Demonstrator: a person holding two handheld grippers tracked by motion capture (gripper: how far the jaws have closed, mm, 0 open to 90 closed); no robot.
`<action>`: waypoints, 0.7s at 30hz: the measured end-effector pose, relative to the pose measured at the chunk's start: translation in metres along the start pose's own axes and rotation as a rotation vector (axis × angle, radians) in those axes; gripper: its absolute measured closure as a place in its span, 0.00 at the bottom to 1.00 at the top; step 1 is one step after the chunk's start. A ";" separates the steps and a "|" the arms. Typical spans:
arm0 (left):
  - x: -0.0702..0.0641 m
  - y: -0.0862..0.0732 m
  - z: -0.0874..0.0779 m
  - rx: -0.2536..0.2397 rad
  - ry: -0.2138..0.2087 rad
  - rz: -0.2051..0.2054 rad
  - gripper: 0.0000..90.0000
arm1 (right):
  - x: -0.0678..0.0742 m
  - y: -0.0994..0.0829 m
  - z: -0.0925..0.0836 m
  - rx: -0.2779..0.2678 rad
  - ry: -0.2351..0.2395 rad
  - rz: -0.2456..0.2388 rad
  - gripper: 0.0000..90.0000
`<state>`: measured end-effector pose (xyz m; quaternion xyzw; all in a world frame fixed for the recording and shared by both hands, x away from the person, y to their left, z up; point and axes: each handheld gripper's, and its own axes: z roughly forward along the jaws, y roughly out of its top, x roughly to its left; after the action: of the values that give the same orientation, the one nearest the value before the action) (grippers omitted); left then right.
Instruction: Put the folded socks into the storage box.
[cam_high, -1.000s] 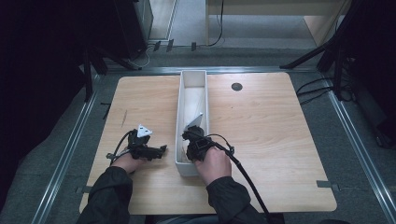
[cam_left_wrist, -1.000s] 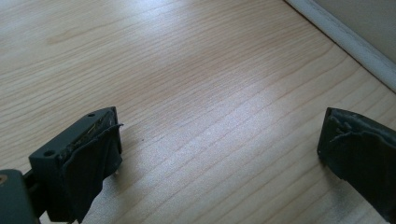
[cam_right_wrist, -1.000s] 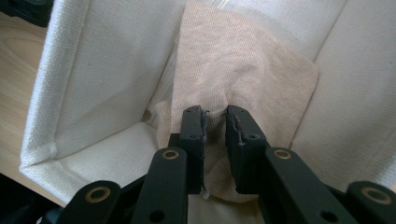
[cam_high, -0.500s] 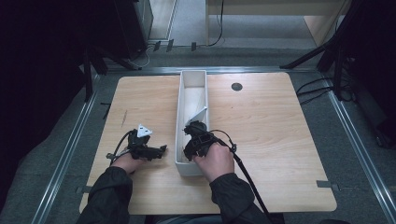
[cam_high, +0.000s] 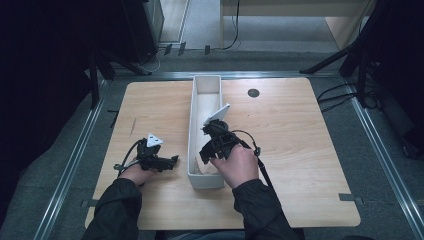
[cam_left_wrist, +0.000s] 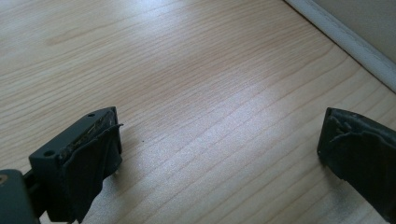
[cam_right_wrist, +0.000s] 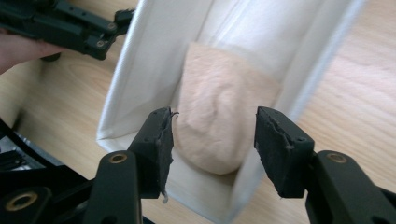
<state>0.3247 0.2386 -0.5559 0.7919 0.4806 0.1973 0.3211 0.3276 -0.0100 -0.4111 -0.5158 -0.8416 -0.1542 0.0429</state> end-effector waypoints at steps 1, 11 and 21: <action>0.000 0.000 0.000 0.000 0.000 0.000 0.00 | -0.005 0.001 -0.006 -0.013 0.000 0.001 0.51; 0.000 0.000 0.000 0.000 0.000 -0.001 0.00 | -0.034 0.000 -0.029 -0.060 0.005 0.037 0.47; 0.000 0.000 0.000 -0.001 0.000 -0.003 0.00 | -0.059 -0.007 -0.040 -0.083 -0.007 0.063 0.46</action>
<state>0.3245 0.2386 -0.5560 0.7909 0.4818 0.1970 0.3219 0.3453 -0.0753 -0.3881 -0.5439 -0.8179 -0.1859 0.0233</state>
